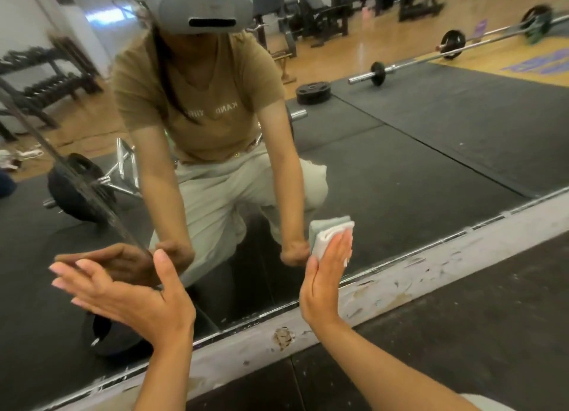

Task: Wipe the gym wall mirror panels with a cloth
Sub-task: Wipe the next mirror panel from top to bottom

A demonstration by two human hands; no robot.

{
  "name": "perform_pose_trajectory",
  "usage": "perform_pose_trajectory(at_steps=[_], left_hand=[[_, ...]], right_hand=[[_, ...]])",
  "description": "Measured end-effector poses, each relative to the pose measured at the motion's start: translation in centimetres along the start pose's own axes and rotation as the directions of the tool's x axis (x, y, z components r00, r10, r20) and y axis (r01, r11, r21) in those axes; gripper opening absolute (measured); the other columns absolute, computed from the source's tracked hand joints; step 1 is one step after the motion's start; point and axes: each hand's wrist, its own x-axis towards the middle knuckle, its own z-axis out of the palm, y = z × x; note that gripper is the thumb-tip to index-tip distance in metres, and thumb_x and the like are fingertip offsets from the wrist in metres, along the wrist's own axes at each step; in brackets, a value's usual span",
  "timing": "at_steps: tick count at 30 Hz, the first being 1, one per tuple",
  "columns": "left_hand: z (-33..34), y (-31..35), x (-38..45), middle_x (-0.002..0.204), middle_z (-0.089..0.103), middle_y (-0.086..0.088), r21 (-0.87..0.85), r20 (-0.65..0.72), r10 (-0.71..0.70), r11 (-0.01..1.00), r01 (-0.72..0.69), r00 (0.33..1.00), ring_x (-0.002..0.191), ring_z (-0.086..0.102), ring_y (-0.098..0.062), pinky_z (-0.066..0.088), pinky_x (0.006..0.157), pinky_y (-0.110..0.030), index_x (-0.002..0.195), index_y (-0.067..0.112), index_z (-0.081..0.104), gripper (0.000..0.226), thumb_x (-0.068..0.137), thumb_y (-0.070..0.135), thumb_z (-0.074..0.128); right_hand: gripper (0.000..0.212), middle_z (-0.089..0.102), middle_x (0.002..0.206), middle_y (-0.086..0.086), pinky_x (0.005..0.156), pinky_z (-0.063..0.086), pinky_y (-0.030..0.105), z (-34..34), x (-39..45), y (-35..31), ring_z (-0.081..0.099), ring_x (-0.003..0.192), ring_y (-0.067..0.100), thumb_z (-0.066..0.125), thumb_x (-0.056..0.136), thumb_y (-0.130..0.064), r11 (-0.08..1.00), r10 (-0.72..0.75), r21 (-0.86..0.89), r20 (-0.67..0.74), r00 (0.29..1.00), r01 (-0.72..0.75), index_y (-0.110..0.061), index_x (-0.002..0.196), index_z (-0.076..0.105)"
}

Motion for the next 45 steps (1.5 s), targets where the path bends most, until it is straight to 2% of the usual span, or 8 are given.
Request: perform_pose_trajectory(at_steps=[9,13,19,23,25,29,36,45], left_hand=[[-0.7,0.1,-0.1,0.156,0.005,-0.039,-0.024,0.031,-0.004,1.000,0.004,0.999,0.146,0.001,-0.052,-0.001,0.119,-0.057,0.150,-0.011,0.015,0.076,0.103,0.038,0.048],[-0.9,0.2,-0.1,0.157,0.005,-0.037,-0.039,0.047,-0.013,0.999,0.015,0.999,0.147,0.001,-0.050,-0.001,0.120,-0.055,0.151,-0.010,0.015,0.076,0.103,0.039,0.047],[-0.8,0.3,0.0,0.158,0.005,-0.037,-0.029,0.044,-0.019,0.999,0.020,0.999,0.147,0.001,-0.050,-0.001,0.119,-0.057,0.151,-0.010,0.015,0.077,0.102,0.039,0.048],[-0.9,-0.1,0.0,0.159,0.003,-0.034,-0.028,0.063,-0.020,0.999,0.022,0.998,0.148,0.000,-0.048,-0.002,0.120,-0.057,0.152,-0.008,0.014,0.077,0.101,0.039,0.049],[-1.0,-0.2,0.0,0.159,0.003,-0.033,-0.026,0.074,-0.010,1.000,0.012,0.997,0.148,-0.001,-0.047,-0.002,0.120,-0.054,0.152,-0.007,0.013,0.078,0.100,0.039,0.049],[-1.1,-0.5,0.0,0.160,0.004,-0.032,0.000,0.085,0.003,1.000,-0.002,0.996,0.149,0.000,-0.046,-0.002,0.121,-0.054,0.152,-0.005,0.014,0.077,0.100,0.038,0.051],[-1.6,0.0,0.1,0.163,0.004,-0.025,0.011,0.117,-0.050,0.999,0.049,0.992,0.151,0.001,-0.040,0.003,0.122,-0.056,0.153,0.002,0.015,0.078,0.099,0.045,0.050],[-3.3,0.9,0.5,0.166,0.003,-0.012,0.001,0.206,-0.125,0.992,0.128,0.970,0.153,-0.002,-0.025,0.012,0.121,-0.057,0.155,0.007,0.018,0.080,0.094,0.051,0.048]], right_hand=[[0.064,-0.016,0.164,-0.006,0.124,0.010,0.046,1.6,-0.5,-1.2,-0.002,0.152,0.015,0.028,0.108,-0.023,0.768,0.623,0.327,-0.182,0.761,-0.550,-0.041,0.146,-0.021],[0.056,-0.011,0.161,-0.013,0.121,-0.005,0.020,-1.6,6.7,-3.8,-0.010,0.150,0.004,0.021,0.108,-0.027,0.913,0.370,0.308,-0.343,0.864,-0.268,-0.019,0.156,-0.007],[0.053,0.002,0.163,-0.004,0.123,0.006,0.026,-4.0,9.9,-1.1,0.004,0.150,0.007,0.026,0.109,-0.024,0.938,0.323,0.276,-0.469,0.822,-0.210,-0.012,0.157,0.007],[0.052,0.013,0.165,0.004,0.119,0.023,0.034,-3.8,7.0,3.2,0.025,0.147,0.020,0.023,0.109,-0.030,0.593,0.802,0.573,-0.355,0.480,-0.566,-0.023,0.159,0.007],[0.052,0.015,0.165,0.002,0.119,0.025,0.038,-3.9,6.9,3.9,0.028,0.145,0.022,0.021,0.109,-0.032,0.560,0.827,0.573,-0.342,0.446,-0.598,-0.025,0.159,0.007],[0.055,0.008,0.166,0.000,0.123,0.017,0.035,-3.8,8.4,1.7,0.018,0.150,0.019,0.022,0.108,-0.033,0.681,0.730,0.497,-0.405,0.551,-0.538,-0.027,0.159,0.004],[0.052,0.007,0.163,0.000,0.123,0.006,0.027,-3.5,11.7,-6.4,0.002,0.151,0.013,0.030,0.107,-0.015,0.984,0.116,0.175,-0.445,0.888,-0.041,-0.013,0.156,0.012],[0.044,0.025,0.157,0.001,0.123,0.013,0.038,-3.9,11.7,-9.5,0.011,0.151,0.010,0.040,0.105,-0.014,0.933,-0.350,0.004,-0.222,0.910,0.360,-0.003,0.148,0.035]])
